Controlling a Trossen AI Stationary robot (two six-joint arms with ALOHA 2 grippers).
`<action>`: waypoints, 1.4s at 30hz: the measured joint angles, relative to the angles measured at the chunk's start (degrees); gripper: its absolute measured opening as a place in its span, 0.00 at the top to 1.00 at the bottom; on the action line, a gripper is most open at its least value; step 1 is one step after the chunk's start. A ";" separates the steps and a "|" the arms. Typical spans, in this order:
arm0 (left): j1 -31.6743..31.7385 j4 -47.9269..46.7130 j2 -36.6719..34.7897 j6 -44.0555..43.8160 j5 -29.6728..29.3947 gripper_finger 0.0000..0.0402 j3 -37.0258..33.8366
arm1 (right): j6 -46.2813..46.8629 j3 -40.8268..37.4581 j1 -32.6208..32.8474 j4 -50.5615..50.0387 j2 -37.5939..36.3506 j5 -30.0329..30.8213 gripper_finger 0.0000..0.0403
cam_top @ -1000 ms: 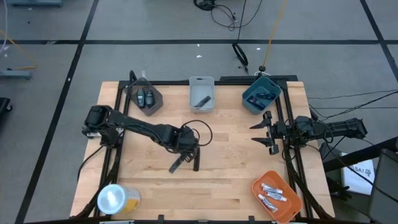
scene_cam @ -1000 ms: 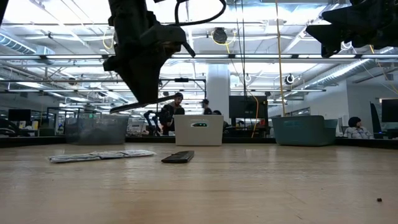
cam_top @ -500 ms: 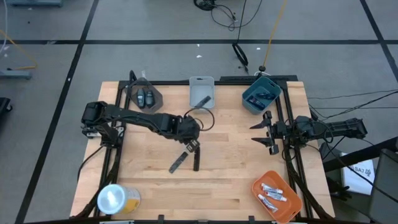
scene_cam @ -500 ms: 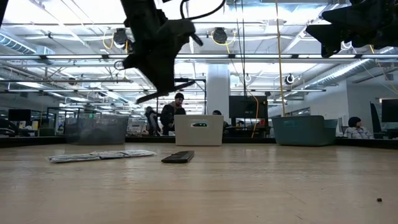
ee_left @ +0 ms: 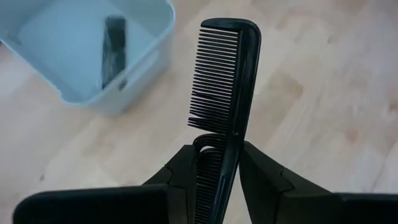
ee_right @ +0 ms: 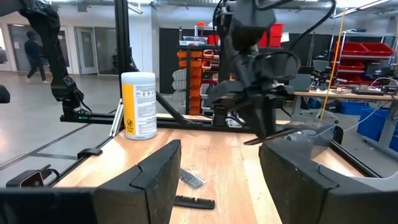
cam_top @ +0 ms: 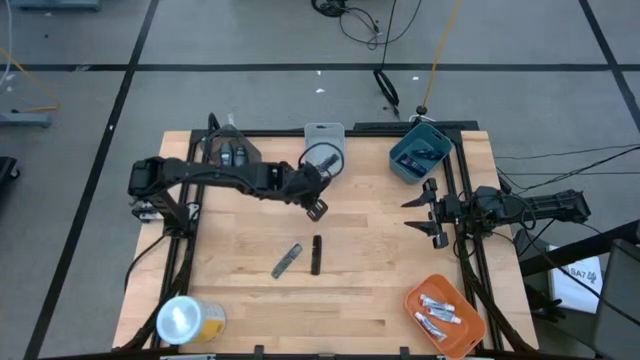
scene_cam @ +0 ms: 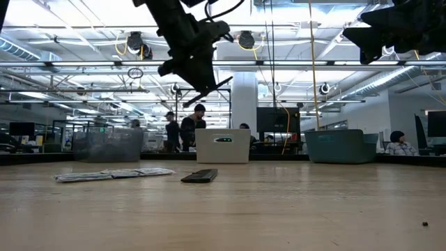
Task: Pick & Place Travel size toiletries
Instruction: Put the black comb into the gray bin
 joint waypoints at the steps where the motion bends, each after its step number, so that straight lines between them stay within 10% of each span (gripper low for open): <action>1: 0.49 0.72 0.00 0.36 0.02 0.78 0.00 | 0.02 0.00 0.00 0.00 0.02 0.00 0.48; 42: 18.17 11.34 0.07 7.44 5.46 0.78 5.46 | 0.00 0.00 0.00 0.00 0.02 0.10 0.48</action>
